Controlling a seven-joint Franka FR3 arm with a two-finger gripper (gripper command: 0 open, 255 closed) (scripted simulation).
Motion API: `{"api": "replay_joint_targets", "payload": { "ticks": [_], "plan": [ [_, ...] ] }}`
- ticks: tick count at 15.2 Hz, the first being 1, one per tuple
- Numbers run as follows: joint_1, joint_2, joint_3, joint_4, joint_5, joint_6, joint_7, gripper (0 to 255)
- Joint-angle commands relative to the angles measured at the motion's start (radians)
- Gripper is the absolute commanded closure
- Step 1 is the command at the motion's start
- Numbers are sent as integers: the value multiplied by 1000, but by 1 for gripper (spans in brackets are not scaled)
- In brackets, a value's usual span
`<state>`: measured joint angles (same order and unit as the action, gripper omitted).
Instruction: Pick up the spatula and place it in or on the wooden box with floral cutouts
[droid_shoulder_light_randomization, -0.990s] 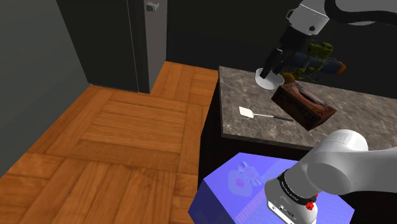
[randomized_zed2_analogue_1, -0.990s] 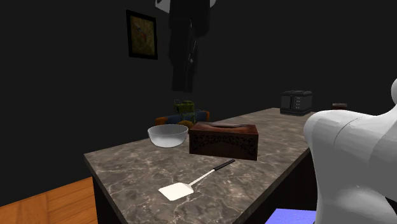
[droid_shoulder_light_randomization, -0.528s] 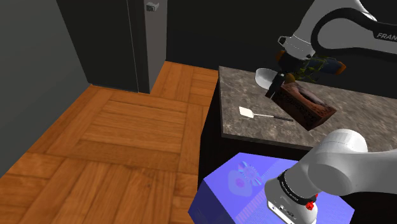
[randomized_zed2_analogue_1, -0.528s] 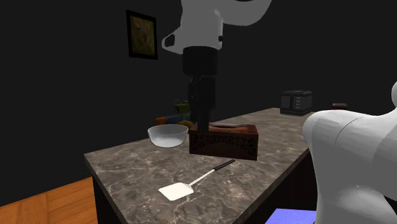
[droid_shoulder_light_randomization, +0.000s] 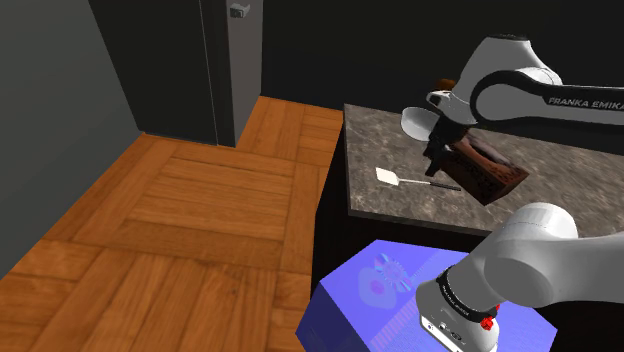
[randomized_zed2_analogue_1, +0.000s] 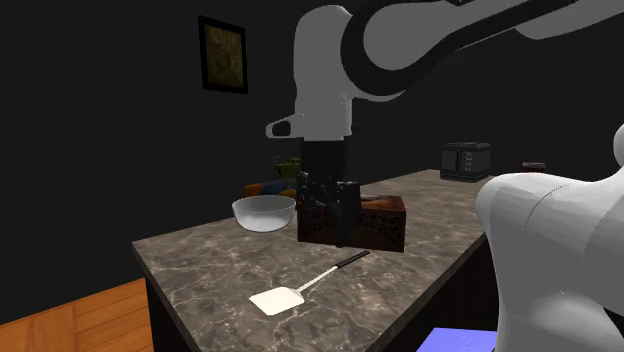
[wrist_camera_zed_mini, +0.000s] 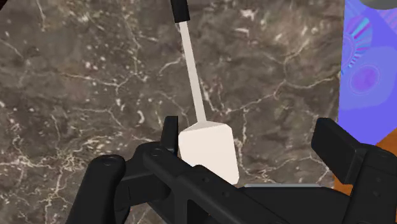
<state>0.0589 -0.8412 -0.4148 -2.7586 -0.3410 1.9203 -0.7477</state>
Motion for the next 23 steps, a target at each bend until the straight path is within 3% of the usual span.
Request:
{"api": "replay_joint_targets", "payload": {
  "ticks": [1, 4, 11, 19, 20, 23],
  "plan": [
    [3, 56, -63, -13, -63, 68, -102, 0],
    [7, 116, -130, -26, -132, 141, -210, 0],
    [1, 192, -181, -86, -173, 276, -204, 0],
    [1, 192, -181, -85, -173, 275, -204, 0],
    [1, 192, -181, -85, -173, 275, -204, 255],
    [1, 192, -181, -85, -173, 275, -204, 255]
  ]
}}
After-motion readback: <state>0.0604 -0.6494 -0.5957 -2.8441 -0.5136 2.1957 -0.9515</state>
